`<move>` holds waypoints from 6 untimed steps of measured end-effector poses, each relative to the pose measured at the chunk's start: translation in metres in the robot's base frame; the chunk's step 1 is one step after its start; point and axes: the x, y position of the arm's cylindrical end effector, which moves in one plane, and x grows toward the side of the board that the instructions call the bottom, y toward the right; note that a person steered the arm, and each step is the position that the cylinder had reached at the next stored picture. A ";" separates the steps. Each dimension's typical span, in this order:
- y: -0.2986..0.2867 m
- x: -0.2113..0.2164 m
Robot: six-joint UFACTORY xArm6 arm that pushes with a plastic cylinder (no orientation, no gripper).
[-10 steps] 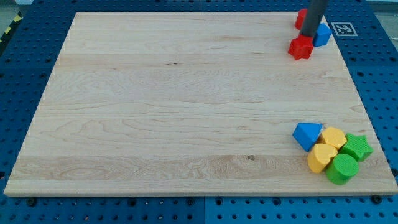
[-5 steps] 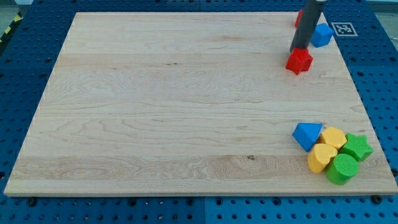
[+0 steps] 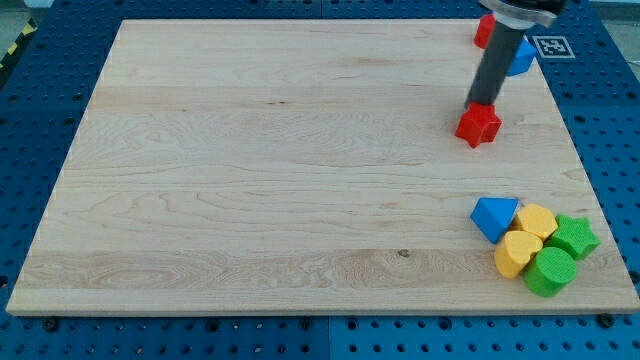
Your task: Move the red star into the group of blocks
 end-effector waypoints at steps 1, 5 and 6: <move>-0.009 0.001; 0.029 0.015; 0.020 0.018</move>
